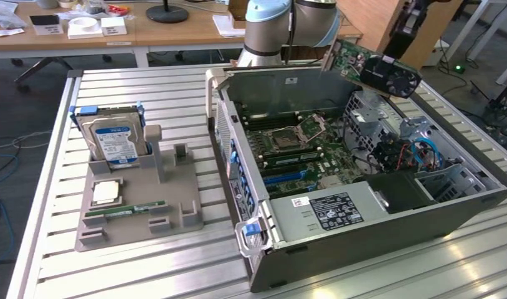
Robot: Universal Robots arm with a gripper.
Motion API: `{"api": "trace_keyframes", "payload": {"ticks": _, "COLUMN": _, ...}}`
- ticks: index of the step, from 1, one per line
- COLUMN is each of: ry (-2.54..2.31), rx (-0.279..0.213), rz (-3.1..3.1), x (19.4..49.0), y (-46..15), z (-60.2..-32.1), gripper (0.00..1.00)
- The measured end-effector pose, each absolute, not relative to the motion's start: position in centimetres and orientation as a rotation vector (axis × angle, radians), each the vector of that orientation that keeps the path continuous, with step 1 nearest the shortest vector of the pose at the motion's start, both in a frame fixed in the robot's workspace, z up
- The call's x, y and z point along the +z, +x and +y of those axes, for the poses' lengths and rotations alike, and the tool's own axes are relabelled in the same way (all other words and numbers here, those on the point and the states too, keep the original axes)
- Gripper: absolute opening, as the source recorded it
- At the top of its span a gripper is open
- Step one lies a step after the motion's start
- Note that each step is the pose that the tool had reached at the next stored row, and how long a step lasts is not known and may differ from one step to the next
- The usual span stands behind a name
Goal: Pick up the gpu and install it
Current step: 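Insert the gpu into the slot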
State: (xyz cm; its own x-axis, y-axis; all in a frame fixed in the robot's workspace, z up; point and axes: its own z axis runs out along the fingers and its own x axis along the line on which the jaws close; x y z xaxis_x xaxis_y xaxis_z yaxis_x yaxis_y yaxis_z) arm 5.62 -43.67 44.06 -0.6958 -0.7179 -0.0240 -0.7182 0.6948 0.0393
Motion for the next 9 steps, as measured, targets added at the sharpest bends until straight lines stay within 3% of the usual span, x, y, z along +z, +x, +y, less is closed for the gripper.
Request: {"api": "trace_keyframes", "payload": {"ticks": 9, "ry": -1.416, "rx": 0.072, "rz": 2.799, "x": 43.98, "y": 5.62, "z": -43.68, "gripper": 0.26}}
